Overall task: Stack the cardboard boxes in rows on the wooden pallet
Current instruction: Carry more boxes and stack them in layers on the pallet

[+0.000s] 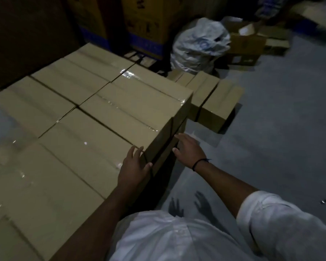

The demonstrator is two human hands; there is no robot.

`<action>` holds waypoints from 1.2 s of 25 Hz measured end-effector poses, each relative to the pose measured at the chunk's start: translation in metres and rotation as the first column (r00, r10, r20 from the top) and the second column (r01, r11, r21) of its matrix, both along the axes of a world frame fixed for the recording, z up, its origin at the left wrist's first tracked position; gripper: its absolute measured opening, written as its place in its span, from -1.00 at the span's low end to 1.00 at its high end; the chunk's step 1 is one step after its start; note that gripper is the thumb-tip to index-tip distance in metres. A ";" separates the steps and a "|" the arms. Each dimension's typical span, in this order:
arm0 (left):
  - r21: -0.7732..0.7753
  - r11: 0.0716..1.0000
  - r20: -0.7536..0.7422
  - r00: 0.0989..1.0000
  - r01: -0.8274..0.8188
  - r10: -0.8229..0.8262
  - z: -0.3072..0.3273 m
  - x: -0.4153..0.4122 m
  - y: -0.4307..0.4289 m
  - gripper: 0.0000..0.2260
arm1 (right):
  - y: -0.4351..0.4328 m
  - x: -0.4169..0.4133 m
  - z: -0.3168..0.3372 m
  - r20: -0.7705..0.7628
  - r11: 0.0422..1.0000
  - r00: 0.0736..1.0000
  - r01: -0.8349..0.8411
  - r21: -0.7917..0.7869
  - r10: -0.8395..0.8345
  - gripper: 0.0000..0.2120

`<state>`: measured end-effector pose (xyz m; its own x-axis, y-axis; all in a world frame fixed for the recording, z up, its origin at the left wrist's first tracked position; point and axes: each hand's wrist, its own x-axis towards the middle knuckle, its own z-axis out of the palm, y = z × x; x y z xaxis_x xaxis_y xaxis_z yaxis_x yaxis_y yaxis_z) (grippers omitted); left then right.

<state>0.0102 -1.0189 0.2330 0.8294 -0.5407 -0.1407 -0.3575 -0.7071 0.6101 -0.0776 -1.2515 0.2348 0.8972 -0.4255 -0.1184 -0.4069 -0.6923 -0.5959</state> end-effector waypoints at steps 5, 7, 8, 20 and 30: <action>-0.073 0.977 -0.064 0.977 0.200 -0.204 -0.002 0.018 -0.075 -0.37 | -0.066 -0.023 -0.010 0.021 0.965 0.967 0.252 0.075 -0.254 -0.50; -0.066 0.961 -0.066 0.960 0.269 -0.273 -0.009 0.035 -0.107 -0.38 | -0.092 -0.020 -0.019 0.017 0.943 0.947 0.319 0.091 -0.322 -0.52; -0.057 0.952 -0.066 0.951 0.299 -0.303 -0.012 0.047 -0.125 -0.38 | -0.107 -0.015 -0.023 0.007 0.936 0.940 0.340 0.089 -0.342 -0.52; -0.085 0.835 -0.058 0.834 0.544 -0.549 -0.006 0.200 -0.392 -0.36 | -0.302 0.103 -0.031 0.030 0.834 0.839 0.535 0.133 -0.543 -0.49; -0.013 0.780 -0.081 0.777 0.625 -0.624 -0.028 0.236 -0.594 -0.37 | -0.462 0.121 -0.063 -0.065 0.743 0.776 0.621 0.248 -0.627 -0.53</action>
